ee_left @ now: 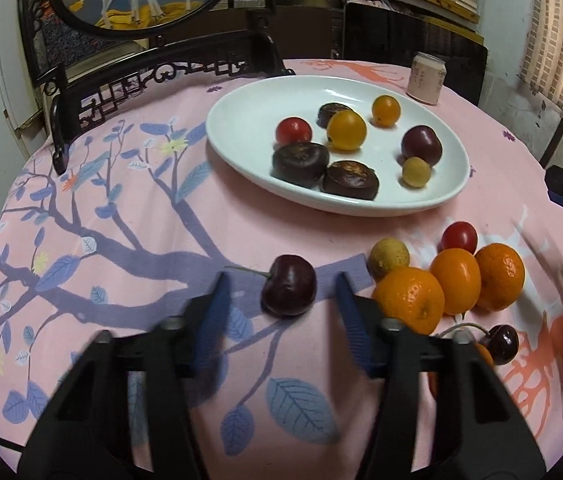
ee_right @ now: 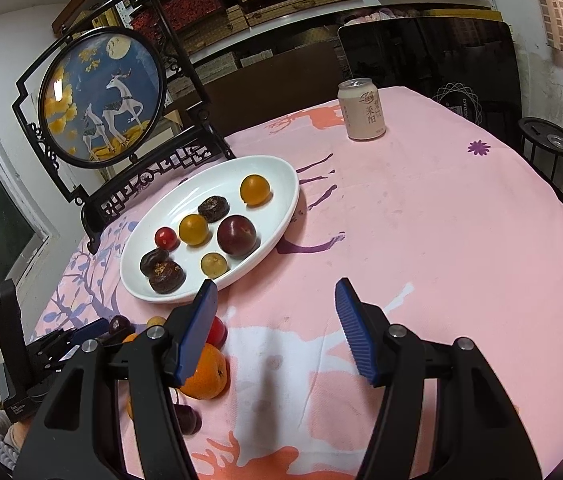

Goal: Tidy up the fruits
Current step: 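Move both open tools back toward the remaining fruits, then grasp a dark cherry with the left tool while the right tool grasps an orange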

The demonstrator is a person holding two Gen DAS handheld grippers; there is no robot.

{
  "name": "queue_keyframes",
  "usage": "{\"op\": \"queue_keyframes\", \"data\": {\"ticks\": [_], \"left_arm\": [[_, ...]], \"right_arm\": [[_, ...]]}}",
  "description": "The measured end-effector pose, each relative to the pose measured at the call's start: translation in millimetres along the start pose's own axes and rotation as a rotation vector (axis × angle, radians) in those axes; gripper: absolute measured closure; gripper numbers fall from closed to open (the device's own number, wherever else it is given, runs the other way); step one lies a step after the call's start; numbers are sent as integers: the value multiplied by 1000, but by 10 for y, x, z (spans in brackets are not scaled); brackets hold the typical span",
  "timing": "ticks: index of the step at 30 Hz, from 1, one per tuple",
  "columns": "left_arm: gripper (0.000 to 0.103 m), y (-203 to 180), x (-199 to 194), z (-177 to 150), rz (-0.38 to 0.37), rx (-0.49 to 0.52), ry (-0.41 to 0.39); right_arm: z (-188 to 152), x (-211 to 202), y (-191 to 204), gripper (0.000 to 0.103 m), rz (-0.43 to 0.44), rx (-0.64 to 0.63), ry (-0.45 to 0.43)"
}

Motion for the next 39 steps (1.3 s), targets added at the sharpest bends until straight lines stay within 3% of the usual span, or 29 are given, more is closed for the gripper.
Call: {"op": "queue_keyframes", "data": {"ticks": [2,5,12,18,24,30,39], "left_arm": [[74,4,36,-13,-19,-11,20],[75,35,42,7,-47,-50,22],[75,142,7,43,28,-60,-6],[75,194,26,30,40,-64,2],[75,180,42,22,42,-56,9],[75,148,64,6,30,-45,20],[75,111,51,-7,23,-31,16]], "right_arm": [[-31,28,27,42,3,-12,16],[-83,83,76,42,7,-29,44],[-298,244,233,42,81,-38,147],[-424,302,326,42,117,-45,190],[-558,410,457,46,166,-69,242],[-692,493,608,57,208,-113,290],[-727,481,672,58,179,-193,289]]}}
Point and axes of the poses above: each gripper's, at about its wrist camera, not at the fingertips, and x roughly the way its jaws point, y to its left, z to its top, the point moved 9 cm from there along x, roughly the way its jaws point, and after that the axes turned 13 degrees about z, right-handed, at the moved point
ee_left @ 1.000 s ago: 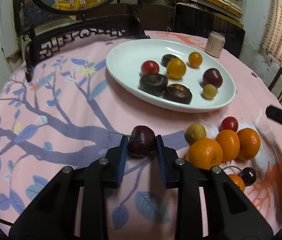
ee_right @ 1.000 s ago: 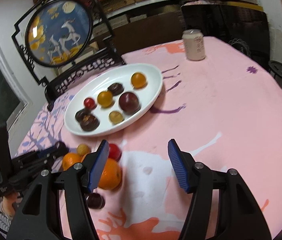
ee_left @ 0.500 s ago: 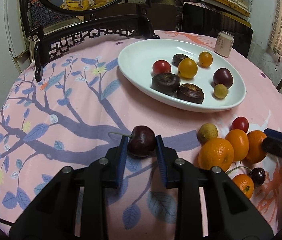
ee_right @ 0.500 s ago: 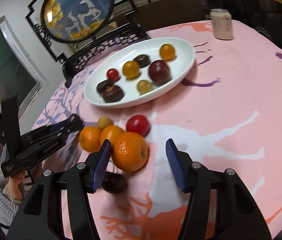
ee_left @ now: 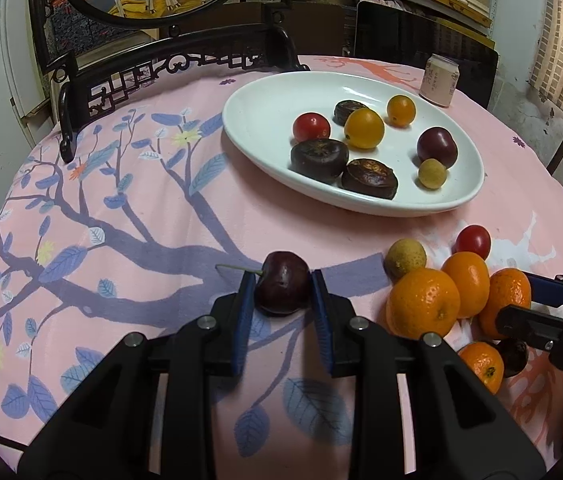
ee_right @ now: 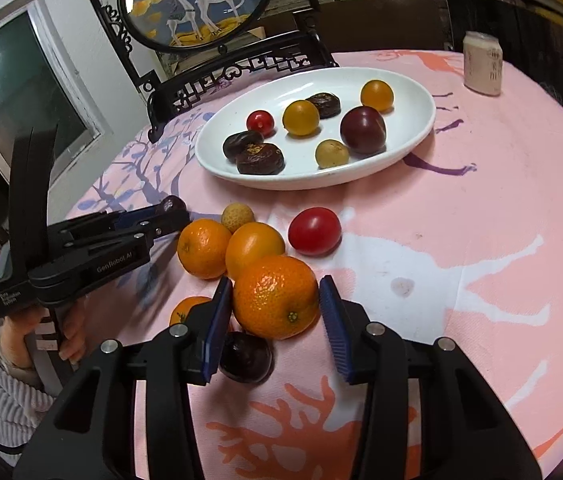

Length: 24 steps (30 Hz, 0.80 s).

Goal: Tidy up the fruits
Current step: 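Grasp a dark cherry with the left tool while the right tool grasps an orange, then carry the cherry and orange onto the white plate and release both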

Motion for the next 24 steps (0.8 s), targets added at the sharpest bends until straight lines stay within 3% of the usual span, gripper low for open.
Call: {"op": "queue_keyframes", "data": {"ticks": [5,11,16,24], "left_arm": [[75,18,-50,18,12,-4,-23],[75,-9,-200,99,14,-6,-69],[75,-139,-344,415,-3,3,-122],[75,-467,-195,1100,-18,6,-151]], "right_arm": [[6,-16,-24,59,2,7,-4],[167,-264,-137,59,-8,42,-104],[350,-476,-305,59,-17,105,-187],[1061,-486,-507,59,-53,133,-253]]}}
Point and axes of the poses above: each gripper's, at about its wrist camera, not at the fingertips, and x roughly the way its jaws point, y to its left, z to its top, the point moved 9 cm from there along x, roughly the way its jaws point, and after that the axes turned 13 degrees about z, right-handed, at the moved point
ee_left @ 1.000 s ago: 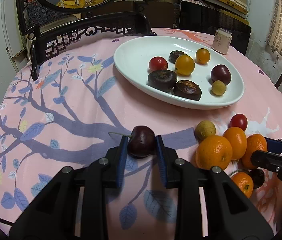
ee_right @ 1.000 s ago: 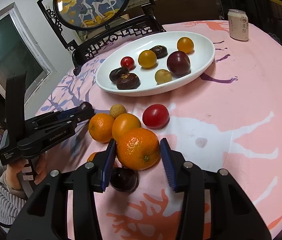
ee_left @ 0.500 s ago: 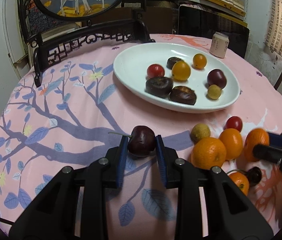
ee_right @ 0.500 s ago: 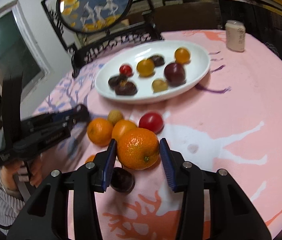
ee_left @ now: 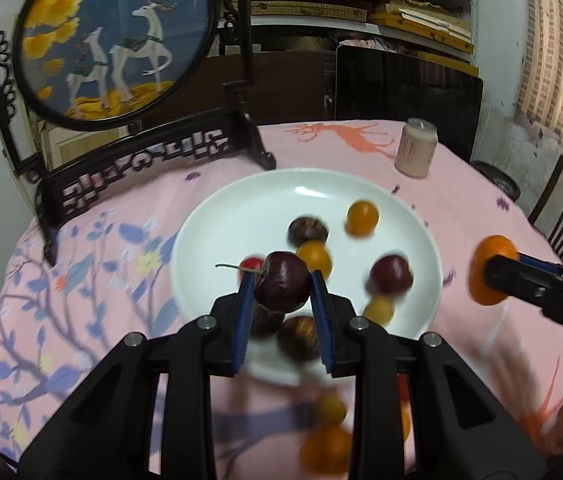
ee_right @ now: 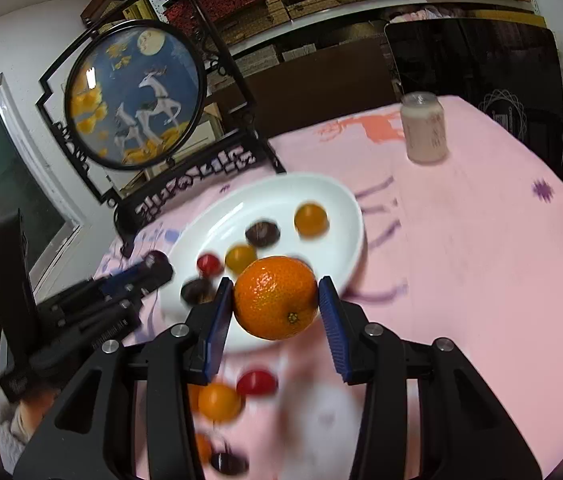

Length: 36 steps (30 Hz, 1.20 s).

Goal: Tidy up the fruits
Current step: 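Carry the cherry and orange onto the white plate and release both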

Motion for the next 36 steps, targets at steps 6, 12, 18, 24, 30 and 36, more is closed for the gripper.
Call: {"op": "queue_keyframes", "data": {"ticks": [6,12,18,24,30,36], "left_arm": [[67,-161,353,60,35,14,7],[32,-181,448,-2,64,46,-1],[18,-65,338,-68,86,18,-8],[12,171,105,-211,78,-57,-7],[10,275,-125,-458,59,-86,-1],[7,267,-378,-704,64,-57,-13]], "right_arm": [[135,435,-161,58,-58,-20,26],[177,440,-244,42,-98,-86,-1],[164,296,-177,42,-99,-105,-17],[67,8,-113,42,-81,-90,-50],[-129,-191,-140,42,-80,-61,-58],[-538,-330,-245,42,-95,2,-1]]}}
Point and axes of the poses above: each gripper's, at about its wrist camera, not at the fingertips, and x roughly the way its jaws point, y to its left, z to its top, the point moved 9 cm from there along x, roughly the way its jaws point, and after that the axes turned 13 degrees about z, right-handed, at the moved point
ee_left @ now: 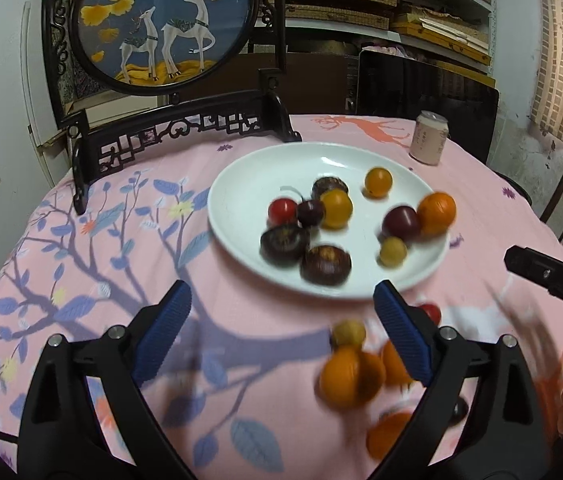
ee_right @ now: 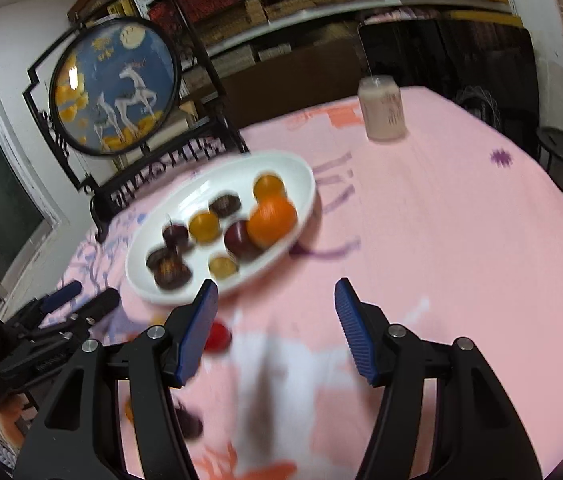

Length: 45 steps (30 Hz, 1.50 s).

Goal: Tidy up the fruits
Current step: 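Carry the cherry and orange onto the white plate and release both, then grasp an orange with the left tool while the right tool grasps another orange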

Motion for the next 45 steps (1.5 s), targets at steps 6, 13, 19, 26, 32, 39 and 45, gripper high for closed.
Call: {"op": "queue_keyframes", "data": {"ticks": [6,13,19,26,32,39,45], "left_arm": [[7,-52,-151,-271,18,81,3],[6,-114,-87,-379,19,111,34],[6,-190,-21,-429,4,139,56],[7,-234,78,-420,-49,119,90],[42,-352,135,-455,-159,110,141],[62,-418,74,-495,-171,142,142],[62,77,170,-372,-28,18,138]], "right_arm": [[-152,-81,79,40,-22,-41,11],[-144,-146,13,40,-20,-1,-1],[-155,-132,36,40,-17,-9,12],[-179,-105,27,40,-17,-4,27],[-210,-54,-29,40,-28,12,46],[-239,-23,-42,40,-22,16,60],[-324,60,129,40,64,11,104]]}}
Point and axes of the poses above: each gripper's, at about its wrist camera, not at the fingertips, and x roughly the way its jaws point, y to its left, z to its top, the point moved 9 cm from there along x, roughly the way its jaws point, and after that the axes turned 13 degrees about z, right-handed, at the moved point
